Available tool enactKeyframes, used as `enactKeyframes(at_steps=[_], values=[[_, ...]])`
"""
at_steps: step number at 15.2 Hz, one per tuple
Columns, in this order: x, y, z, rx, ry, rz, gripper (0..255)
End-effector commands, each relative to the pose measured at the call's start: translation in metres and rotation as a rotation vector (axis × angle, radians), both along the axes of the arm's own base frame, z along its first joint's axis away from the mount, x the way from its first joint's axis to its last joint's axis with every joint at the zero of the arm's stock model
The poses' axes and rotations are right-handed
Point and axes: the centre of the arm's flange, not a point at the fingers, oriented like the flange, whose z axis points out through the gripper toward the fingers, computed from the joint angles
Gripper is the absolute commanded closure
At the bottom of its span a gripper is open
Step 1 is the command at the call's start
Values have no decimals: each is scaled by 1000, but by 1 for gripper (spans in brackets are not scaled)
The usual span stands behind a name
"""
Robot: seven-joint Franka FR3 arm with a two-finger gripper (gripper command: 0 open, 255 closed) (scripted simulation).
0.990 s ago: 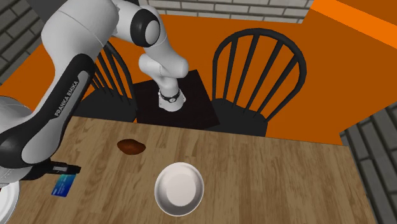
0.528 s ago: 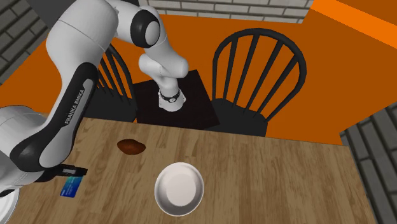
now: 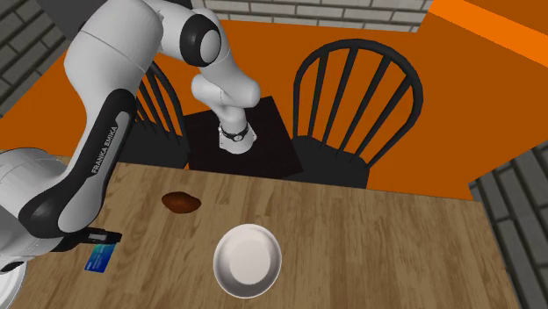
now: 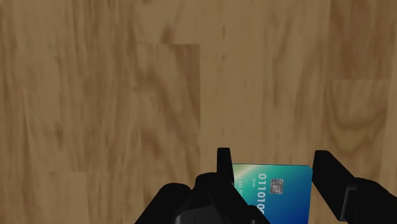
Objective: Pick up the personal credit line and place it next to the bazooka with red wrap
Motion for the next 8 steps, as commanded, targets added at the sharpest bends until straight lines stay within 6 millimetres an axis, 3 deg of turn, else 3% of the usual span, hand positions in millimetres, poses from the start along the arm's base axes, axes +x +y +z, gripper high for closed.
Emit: enactKeyframes(at_steps=[1,6,8], values=[[0,0,0,0,0,0,0],[0,0,0,0,0,0,0],[3,-2,26,0,0,0,0]])
